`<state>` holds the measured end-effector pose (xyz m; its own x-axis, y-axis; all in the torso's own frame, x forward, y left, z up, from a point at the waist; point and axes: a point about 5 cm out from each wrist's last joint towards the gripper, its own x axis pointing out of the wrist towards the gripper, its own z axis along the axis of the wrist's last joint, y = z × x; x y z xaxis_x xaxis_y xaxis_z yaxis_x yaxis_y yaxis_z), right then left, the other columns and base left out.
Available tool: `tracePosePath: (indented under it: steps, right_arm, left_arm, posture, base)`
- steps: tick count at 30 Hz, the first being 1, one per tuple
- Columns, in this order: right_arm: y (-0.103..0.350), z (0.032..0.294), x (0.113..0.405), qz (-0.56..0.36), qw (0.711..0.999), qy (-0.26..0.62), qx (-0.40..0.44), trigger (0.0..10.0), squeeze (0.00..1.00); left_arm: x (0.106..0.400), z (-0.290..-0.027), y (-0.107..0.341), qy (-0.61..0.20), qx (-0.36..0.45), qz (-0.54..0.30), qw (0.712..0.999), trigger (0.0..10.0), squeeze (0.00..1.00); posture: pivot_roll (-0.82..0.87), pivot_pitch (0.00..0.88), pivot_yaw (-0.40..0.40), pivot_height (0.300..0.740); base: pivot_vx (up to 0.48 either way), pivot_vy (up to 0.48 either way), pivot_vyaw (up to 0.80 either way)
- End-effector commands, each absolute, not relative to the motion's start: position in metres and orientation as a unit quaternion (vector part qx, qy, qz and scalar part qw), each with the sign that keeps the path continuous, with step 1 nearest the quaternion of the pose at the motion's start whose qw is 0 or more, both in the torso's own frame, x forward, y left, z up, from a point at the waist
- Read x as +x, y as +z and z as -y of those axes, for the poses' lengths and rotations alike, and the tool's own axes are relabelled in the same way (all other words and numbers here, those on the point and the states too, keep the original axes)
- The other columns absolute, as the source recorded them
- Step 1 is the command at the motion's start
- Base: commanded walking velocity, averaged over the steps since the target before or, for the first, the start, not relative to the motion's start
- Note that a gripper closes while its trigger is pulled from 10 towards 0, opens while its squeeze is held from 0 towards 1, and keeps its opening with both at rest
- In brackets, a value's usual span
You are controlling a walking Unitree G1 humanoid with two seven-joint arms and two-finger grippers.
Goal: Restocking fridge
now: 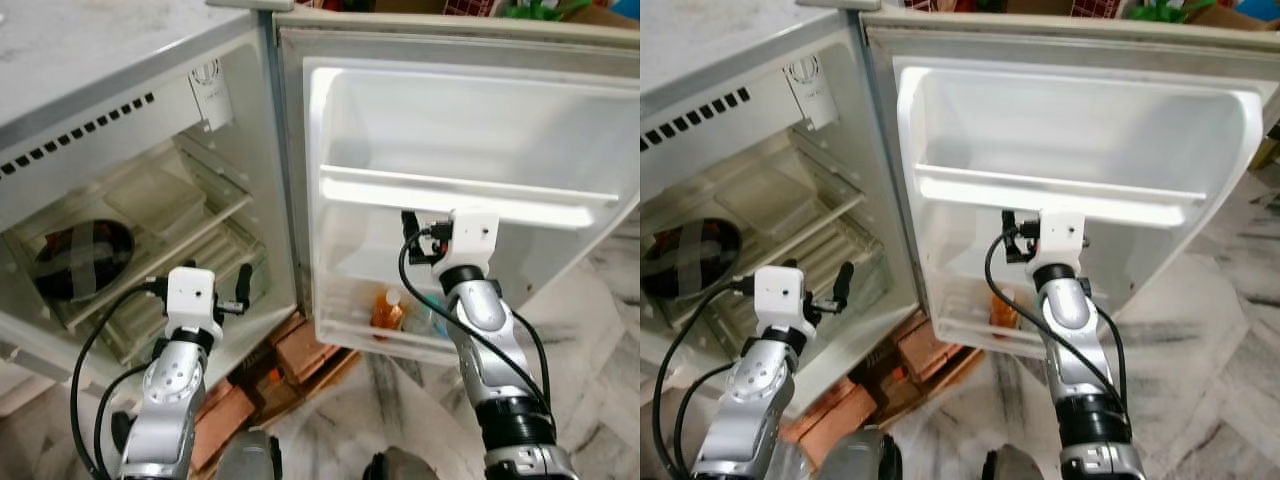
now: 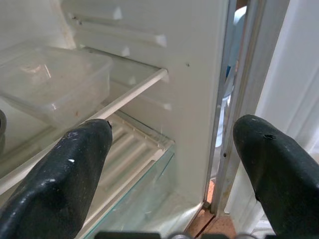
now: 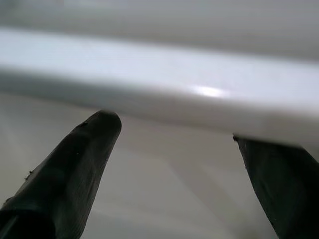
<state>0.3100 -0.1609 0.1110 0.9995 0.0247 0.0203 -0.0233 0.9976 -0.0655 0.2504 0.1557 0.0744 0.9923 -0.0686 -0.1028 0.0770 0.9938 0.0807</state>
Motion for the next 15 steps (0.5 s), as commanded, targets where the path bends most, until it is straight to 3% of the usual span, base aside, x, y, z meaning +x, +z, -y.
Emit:
tracePosePath:
  steps: [1, 9, 15]
  right_arm:
    - [0.104, 0.161, 0.31, -0.012, 0.999, 0.007, -0.033, 10.0, 0.0]
    - [0.106, 0.167, 0.315, -0.016, 0.999, -0.015, -0.041, 10.0, 0.0]
    - [0.108, 0.154, 0.319, -0.021, 0.997, 0.007, -0.068, 10.0, 0.0]
  left_arm:
    - [0.25, -0.157, 0.071, -0.034, 0.048, -0.062, 0.996, 10.0, 0.0]
    - [0.252, -0.157, 0.072, -0.032, 0.056, -0.061, 0.996, 10.0, 0.0]
    - [0.255, -0.157, 0.073, -0.031, 0.062, -0.057, 0.996, 10.0, 0.0]
  posture:
    - [0.09, 0.051, 0.002, 0.74]
    - [0.09, 0.049, 0.0, 0.74]
    - [0.09, 0.039, -0.001, 0.74]
  base:
    - [-0.341, -0.244, 0.0]
    - [-0.336, -0.248, 0.0]
    - [-0.27, -0.31, 0.0]
